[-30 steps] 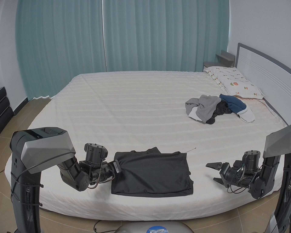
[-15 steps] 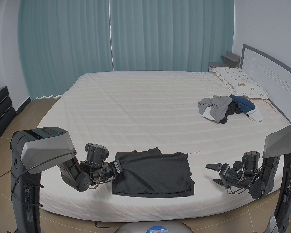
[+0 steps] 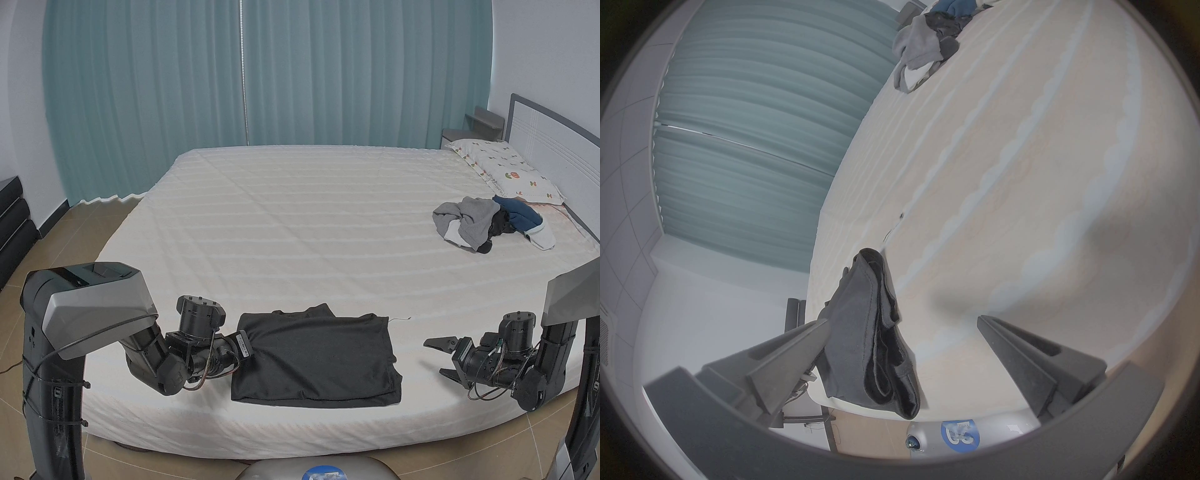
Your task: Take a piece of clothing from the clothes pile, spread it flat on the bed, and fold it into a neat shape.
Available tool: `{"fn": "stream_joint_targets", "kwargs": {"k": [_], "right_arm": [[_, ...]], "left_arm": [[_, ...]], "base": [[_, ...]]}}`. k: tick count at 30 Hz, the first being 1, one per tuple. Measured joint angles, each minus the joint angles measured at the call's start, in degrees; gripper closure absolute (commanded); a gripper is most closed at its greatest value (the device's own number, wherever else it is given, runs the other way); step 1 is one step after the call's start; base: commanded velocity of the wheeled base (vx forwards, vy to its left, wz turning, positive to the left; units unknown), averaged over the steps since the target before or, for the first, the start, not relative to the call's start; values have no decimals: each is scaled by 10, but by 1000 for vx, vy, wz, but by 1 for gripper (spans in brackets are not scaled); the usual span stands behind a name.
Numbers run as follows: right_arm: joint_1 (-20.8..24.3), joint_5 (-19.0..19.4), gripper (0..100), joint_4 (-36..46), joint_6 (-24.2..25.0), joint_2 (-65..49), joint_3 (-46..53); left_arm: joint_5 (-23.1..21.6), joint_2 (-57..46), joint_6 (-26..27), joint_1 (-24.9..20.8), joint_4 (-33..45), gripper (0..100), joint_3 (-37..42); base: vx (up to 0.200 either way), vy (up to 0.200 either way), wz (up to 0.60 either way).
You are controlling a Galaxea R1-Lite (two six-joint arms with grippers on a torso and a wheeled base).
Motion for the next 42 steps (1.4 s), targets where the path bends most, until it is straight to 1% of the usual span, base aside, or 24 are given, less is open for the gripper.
{"fn": "stream_joint_targets", "kwargs": {"k": [2, 12, 15, 16, 26, 32, 39, 42], "right_arm": [[0, 0, 0, 0, 0, 0, 0], [0, 0, 0, 0, 0, 0, 0], [0, 0, 0, 0, 0, 0, 0], [1, 0, 0, 0, 0, 0, 0], [0, 0, 0, 0, 0, 0, 0], [0, 0, 0, 0, 0, 0, 0], [0, 0, 0, 0, 0, 0, 0], [-1, -4, 0, -1, 0, -2, 0]], "left_arm": [[9, 0, 0, -5, 0, 100, 0], [11, 0, -2, -20, 1, 100, 7], [11, -2, -12, -27, 1, 100, 11], [11, -3, -16, -29, 1, 0, 11], [11, -12, -28, -42, -2, 0, 19], [10, -13, -67, -43, -5, 0, 5], [11, -5, -77, -34, -5, 0, -20], [12, -4, -97, -22, -5, 0, -28]], "base": [[0, 200, 0], [0, 0, 0], [0, 0, 0], [0, 0, 0], [0, 0, 0], [0, 0, 0], [0, 0, 0], [0, 0, 0]]}}
